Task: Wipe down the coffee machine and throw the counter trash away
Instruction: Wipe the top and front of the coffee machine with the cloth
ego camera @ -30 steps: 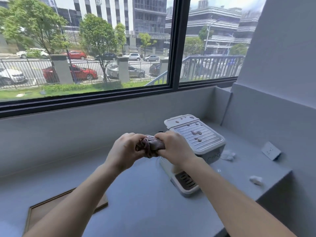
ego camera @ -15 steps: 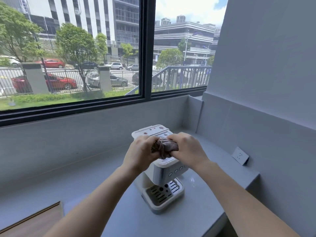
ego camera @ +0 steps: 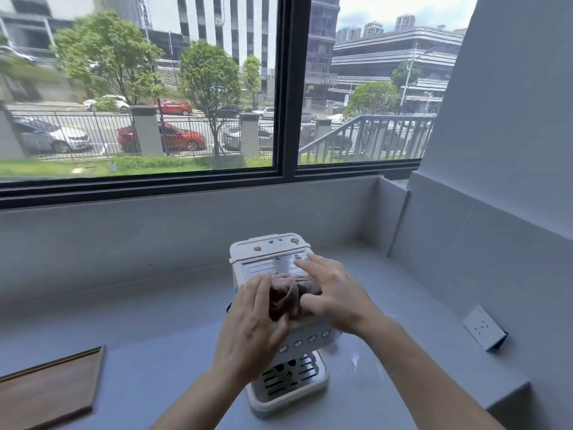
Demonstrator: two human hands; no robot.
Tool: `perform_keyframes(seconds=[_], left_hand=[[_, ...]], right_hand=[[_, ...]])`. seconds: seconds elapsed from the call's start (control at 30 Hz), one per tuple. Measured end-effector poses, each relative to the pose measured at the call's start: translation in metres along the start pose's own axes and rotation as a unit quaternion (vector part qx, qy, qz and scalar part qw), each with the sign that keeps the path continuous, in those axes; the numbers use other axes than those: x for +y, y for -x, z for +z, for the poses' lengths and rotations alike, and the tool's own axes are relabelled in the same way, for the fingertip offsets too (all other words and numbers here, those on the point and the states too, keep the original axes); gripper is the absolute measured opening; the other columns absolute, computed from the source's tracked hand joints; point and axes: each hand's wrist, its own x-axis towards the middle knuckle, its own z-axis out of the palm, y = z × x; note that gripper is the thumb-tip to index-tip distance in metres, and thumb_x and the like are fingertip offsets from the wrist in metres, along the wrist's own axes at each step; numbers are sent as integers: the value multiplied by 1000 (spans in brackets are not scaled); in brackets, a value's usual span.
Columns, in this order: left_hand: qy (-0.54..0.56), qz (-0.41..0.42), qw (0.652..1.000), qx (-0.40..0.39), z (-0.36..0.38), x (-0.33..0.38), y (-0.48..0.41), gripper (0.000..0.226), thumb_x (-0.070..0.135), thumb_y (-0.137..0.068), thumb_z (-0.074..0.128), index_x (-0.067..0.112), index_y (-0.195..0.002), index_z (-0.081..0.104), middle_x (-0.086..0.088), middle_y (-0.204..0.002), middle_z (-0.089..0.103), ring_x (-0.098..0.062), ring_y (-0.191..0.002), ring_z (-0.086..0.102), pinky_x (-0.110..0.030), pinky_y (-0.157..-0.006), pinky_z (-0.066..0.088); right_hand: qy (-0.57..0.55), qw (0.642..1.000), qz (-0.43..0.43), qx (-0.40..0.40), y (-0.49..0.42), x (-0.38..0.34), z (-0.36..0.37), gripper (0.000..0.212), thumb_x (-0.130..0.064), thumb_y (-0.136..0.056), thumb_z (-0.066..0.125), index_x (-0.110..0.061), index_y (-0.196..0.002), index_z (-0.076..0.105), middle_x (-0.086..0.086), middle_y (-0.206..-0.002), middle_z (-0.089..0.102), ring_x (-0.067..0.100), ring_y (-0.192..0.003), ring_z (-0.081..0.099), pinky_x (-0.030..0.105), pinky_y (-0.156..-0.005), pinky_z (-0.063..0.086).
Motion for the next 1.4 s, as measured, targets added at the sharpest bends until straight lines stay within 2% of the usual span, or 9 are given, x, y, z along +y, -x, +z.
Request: perform_keyframes(seconds=[0.1, 0.27, 0.47, 0.6, 0.73, 0.97, 1.13, 1.23, 1.4], left_hand=[[-30, -24, 999, -10, 6, -3, 7, 76, 48, -90, 48, -2, -145, 34, -18, -147, 44, -30, -139, 38, -48, -114, 35], [-94, -21, 995, -38, 6, -4, 2, 80, 50, -87, 44, -5, -144, 35, -22, -149, 42, -31, -142, 36, -41, -119, 24], [-140, -44, 984, -100, 7, 2, -8, 88, 59, -82, 14, 7, -153, 20, -14, -163, 15, -22, -151, 2, -34, -123, -5], [-145, -43, 984, -95, 8, 0, -5, 84, 59, -87, 22, 5, -150, 29, -15, -160, 23, -24, -151, 11, -36, -123, 1], [-144, -49, 984, -89, 9, 1, -5, 78, 54, -86, 35, -1, -139, 47, -20, -150, 42, -30, -145, 31, -44, -120, 17], [-150, -48, 984, -81, 9, 1, -3, 75, 53, -85, 40, 0, -137, 51, -20, -147, 46, -30, -143, 34, -46, -119, 23], [-151, -47, 985, -75, 9, 1, -4, 77, 55, -86, 36, 1, -140, 47, -19, -151, 41, -29, -145, 30, -43, -121, 17], [-149, -46, 985, -78, 7, 2, -3, 76, 54, -86, 38, 1, -139, 49, -19, -149, 43, -29, -144, 32, -44, -120, 18], [-149, -45, 985, -76, 8, 1, -4, 76, 54, -84, 41, 0, -136, 51, -21, -148, 44, -31, -143, 33, -46, -118, 22]], right_hand=[[42, 997, -57, -23, -9, -4, 16, 68, -73, -81, 49, -50, -143, 38, -14, -159, 29, 10, -146, 22, 35, -117, 26], [79, 991, -79, 67, -6, 22, 28, 40, -56, -90, 55, -44, -128, 58, -22, -132, 58, 6, -124, 50, 30, -92, 49], [151, 980, -7, 132, -14, 17, 36, 27, -42, -89, 52, -30, -108, 67, -13, -114, 65, 14, -112, 56, 29, -83, 49], [139, 983, -39, 117, -2, 22, 38, 37, -46, -84, 47, -34, -113, 67, -18, -120, 65, 9, -113, 58, 27, -81, 51], [151, 981, 58, 110, -32, 30, 26, 20, -40, -93, 47, -24, -95, 59, -8, -102, 61, 18, -106, 56, 32, -76, 46], [175, 976, 30, 124, -24, 32, 39, 23, -42, -92, 46, -26, -99, 60, -11, -107, 62, 18, -103, 57, 32, -75, 49], [141, 979, 119, 88, -69, 32, 27, 28, -36, -98, 41, -17, -107, 60, 4, -113, 61, 29, -107, 57, 37, -82, 47], [129, 985, 67, 89, -78, 22, 33, 32, -33, -97, 43, -21, -120, 61, -4, -127, 59, 24, -117, 51, 33, -94, 44], [171, 974, -69, 135, -40, 25, 42, 33, -37, -81, 44, -27, -98, 70, -13, -110, 69, 16, -109, 58, 26, -89, 47]])
